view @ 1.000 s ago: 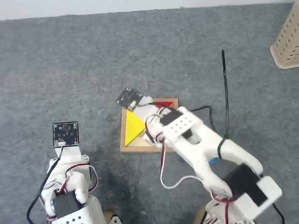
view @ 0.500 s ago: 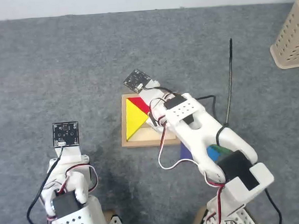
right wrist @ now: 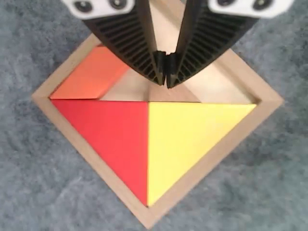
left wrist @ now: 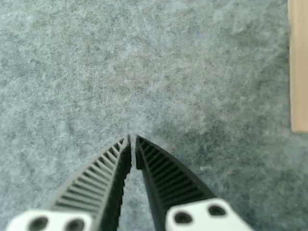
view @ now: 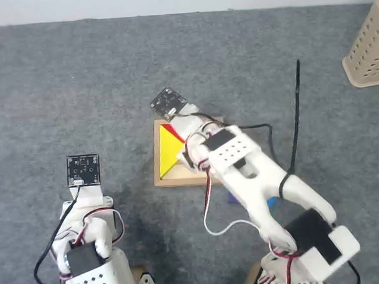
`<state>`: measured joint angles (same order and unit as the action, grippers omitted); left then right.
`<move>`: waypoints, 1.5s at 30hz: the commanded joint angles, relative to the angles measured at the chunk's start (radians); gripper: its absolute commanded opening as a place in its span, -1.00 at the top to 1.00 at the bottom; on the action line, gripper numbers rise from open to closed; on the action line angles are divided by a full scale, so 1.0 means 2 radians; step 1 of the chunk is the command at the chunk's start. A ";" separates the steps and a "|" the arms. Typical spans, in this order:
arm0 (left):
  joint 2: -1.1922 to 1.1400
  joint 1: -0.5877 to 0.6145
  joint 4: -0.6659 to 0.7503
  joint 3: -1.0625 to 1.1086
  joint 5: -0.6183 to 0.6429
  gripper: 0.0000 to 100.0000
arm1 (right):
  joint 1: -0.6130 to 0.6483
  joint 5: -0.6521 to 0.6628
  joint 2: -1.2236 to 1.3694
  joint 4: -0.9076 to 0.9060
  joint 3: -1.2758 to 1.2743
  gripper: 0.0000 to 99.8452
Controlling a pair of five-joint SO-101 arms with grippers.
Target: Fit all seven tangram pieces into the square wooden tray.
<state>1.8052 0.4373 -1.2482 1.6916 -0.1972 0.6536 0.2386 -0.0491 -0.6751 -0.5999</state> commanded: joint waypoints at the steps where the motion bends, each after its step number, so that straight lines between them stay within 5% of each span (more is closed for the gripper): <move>1: 0.007 0.002 -0.004 -0.003 -0.002 0.97 | 0.020 -0.008 -0.027 0.046 -0.015 0.99; 12: 0.007 0.002 -0.004 -0.003 -0.002 0.97 | 0.023 -0.008 0.040 0.079 -0.016 0.99; 23: 0.007 0.002 -0.004 -0.003 -0.002 0.97 | 0.050 0.101 0.040 0.005 -0.017 0.99; 39: 0.007 0.002 -0.004 -0.003 -0.002 0.97 | 0.004 0.083 -0.114 -0.001 -0.074 0.99; 45: 0.007 0.002 -0.004 -0.003 -0.002 0.97 | -0.021 0.114 -0.081 -0.006 -0.078 0.99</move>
<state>1.8052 0.4373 -1.2482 1.6916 -0.1972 0.6368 0.4242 -0.2133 -0.6751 -0.7672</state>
